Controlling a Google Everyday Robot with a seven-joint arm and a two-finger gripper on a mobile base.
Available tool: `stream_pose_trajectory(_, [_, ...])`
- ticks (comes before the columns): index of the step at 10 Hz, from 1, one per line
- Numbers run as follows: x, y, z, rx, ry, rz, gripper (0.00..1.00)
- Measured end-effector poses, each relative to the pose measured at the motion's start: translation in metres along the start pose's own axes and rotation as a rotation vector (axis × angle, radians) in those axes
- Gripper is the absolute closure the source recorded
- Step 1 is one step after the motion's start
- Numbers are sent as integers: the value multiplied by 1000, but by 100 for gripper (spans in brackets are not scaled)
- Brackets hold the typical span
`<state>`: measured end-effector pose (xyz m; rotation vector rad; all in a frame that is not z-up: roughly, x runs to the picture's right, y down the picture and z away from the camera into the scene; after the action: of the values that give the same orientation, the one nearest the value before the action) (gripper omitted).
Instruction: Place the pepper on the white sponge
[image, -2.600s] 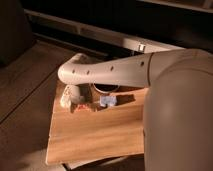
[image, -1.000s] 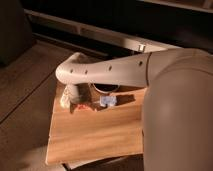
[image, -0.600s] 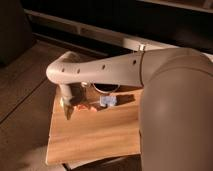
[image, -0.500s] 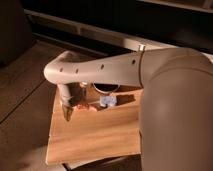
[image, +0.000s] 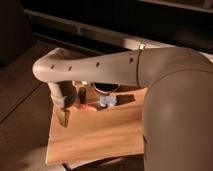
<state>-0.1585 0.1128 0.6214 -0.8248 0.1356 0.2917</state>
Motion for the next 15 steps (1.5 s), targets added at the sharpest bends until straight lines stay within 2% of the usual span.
stream_pose_trajectory(2, [-5, 9, -10, -33, -39, -118, 35])
stream_pose_trajectory(4, [-9, 13, -14, -43, -56, -164, 35])
stream_pose_trajectory(5, [-9, 11, -14, -42, -56, -165, 35])
stream_pose_trajectory(6, [-8, 4, -15, -27, -46, -171, 35])
stream_pose_trajectory(9, [-7, -49, -34, 107, 48, -282, 35])
stream_pose_trajectory(11, [-14, -67, -36, 143, 67, -350, 35])
stream_pose_trajectory(12, [-27, -77, -33, 167, 80, -434, 35])
stream_pose_trajectory(13, [-33, -86, -31, 181, 90, -473, 35])
stream_pose_trajectory(15, [-36, -94, -30, 193, 100, -502, 35])
